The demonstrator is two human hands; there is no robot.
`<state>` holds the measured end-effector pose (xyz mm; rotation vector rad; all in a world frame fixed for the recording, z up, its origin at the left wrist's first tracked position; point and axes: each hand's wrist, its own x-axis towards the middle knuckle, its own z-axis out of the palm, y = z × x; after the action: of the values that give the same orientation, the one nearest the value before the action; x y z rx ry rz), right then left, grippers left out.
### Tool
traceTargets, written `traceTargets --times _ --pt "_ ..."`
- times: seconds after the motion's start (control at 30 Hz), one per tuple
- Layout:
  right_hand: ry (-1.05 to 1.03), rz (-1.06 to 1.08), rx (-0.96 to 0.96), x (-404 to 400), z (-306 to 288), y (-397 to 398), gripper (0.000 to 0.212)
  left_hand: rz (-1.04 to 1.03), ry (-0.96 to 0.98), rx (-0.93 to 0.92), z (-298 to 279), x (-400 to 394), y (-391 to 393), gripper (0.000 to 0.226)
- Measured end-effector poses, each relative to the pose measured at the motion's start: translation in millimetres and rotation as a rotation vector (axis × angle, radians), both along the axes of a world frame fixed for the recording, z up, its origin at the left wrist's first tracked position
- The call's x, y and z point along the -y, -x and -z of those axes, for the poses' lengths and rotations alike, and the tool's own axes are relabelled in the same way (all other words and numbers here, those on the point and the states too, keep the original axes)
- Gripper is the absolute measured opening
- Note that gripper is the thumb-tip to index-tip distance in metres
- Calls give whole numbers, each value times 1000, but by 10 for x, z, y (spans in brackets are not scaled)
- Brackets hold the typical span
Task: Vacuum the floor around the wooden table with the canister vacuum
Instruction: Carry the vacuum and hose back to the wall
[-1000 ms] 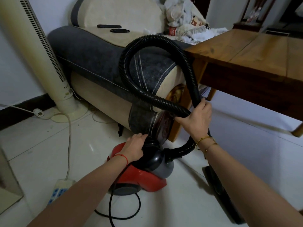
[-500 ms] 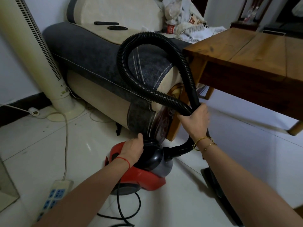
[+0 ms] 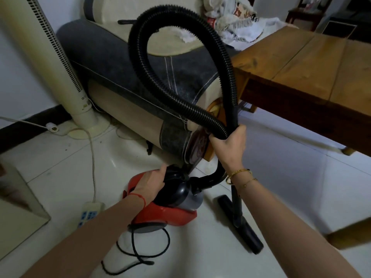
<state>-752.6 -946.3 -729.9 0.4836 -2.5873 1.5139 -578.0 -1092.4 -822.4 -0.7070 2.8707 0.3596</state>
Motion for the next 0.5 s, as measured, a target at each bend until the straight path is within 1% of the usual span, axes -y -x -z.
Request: traceTargets --times 0.1,0.2,0.37,0.5 --pt "35 -28 71 -75 -397 -114 57 -41 -27 32 -423 -46 -244 40" --pt "36 -66 126 -123 -928 -290 57 -56 -36 28 -981 -127 -523 35" --pt "4 -131 156 -145 -1975 -660 63 -94 -61 40 -2040 -294 -973 38" --pt "-28 -181 188 -226 -2881 -936 62 -129 -115 60 -2942 -480 -1302 34"
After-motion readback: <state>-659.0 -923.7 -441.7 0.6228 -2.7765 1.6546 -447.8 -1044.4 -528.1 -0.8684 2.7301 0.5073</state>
